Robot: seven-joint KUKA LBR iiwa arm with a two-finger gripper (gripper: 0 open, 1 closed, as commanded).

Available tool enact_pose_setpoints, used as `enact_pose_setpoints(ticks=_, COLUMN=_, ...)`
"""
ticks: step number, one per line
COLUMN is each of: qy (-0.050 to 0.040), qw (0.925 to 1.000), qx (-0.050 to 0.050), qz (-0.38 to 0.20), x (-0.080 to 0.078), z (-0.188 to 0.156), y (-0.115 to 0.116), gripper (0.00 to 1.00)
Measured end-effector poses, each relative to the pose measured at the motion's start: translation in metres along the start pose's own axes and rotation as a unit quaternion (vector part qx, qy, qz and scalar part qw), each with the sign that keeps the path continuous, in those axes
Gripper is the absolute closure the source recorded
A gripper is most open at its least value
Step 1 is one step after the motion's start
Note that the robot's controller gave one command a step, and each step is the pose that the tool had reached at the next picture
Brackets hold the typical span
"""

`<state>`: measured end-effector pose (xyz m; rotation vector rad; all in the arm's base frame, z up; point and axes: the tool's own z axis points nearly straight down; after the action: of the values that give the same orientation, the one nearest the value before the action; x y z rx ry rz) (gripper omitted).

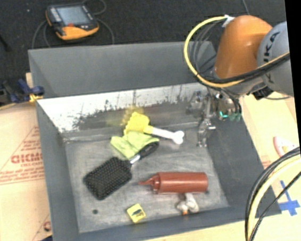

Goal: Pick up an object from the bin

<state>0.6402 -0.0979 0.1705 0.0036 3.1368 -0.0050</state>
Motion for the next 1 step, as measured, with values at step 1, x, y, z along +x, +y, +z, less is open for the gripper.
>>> enact_pose_setpoints(ticks=1, qy=-0.0007, qw=0.9994, qx=0.0, qz=-0.036, x=-0.0026, z=0.0979, y=0.017, gripper=1.0)
